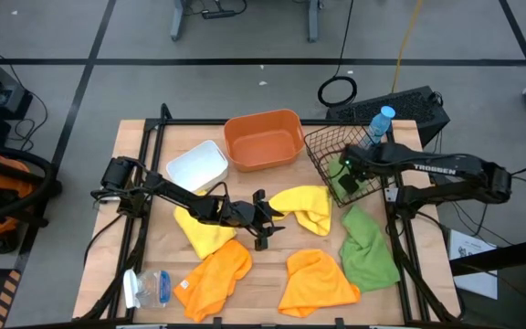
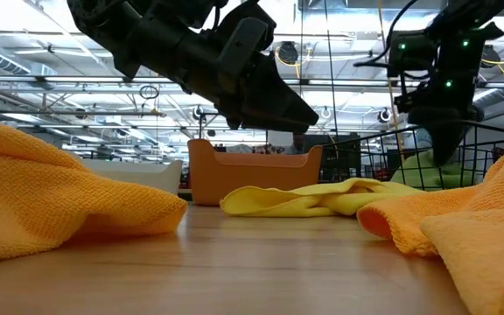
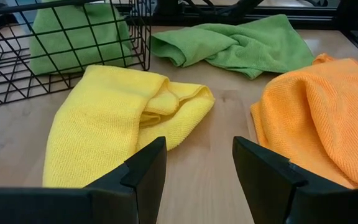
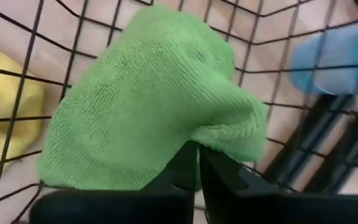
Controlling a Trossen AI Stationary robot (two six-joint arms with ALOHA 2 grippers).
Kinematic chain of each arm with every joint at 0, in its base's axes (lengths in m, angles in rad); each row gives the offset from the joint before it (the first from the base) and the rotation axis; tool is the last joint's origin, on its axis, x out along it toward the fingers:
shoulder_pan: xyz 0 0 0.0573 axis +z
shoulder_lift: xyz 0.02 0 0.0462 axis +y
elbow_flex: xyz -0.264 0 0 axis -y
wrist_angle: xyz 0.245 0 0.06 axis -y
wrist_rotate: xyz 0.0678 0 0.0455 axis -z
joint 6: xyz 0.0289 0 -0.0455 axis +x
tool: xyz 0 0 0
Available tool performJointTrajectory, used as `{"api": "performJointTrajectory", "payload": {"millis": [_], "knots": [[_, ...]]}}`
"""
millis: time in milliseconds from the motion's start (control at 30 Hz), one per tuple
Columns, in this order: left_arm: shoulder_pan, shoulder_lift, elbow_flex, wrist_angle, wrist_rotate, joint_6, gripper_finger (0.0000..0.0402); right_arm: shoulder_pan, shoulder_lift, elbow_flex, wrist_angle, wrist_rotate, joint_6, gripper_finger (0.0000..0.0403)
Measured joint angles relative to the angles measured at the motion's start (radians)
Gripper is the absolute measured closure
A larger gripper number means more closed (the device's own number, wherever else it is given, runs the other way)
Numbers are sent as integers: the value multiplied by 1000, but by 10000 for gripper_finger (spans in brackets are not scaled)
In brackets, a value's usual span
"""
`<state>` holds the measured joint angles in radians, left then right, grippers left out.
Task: Sort microfiber towel by color & place in baskets
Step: Put the left green towel into the wire basket
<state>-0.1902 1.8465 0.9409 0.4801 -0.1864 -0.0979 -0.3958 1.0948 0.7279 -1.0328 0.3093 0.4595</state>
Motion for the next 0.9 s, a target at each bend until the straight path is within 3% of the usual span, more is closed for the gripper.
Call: {"api": "performJointTrajectory", "payload": {"millis": [233, 500, 700, 900], "knots": [[0, 0, 0, 0, 0, 0, 210, 40, -58, 122, -116, 2, 28, 351], [0, 0, 0, 0, 0, 0, 210, 128, -99, 149, 45, -27, 25, 344], [0, 0, 0, 0, 0, 1, 210, 131, -23, 77, 72, -22, -1, 367], [0, 0, 0, 0, 0, 1, 210, 58, 31, 1, 102, 17, -43, 400]]}}
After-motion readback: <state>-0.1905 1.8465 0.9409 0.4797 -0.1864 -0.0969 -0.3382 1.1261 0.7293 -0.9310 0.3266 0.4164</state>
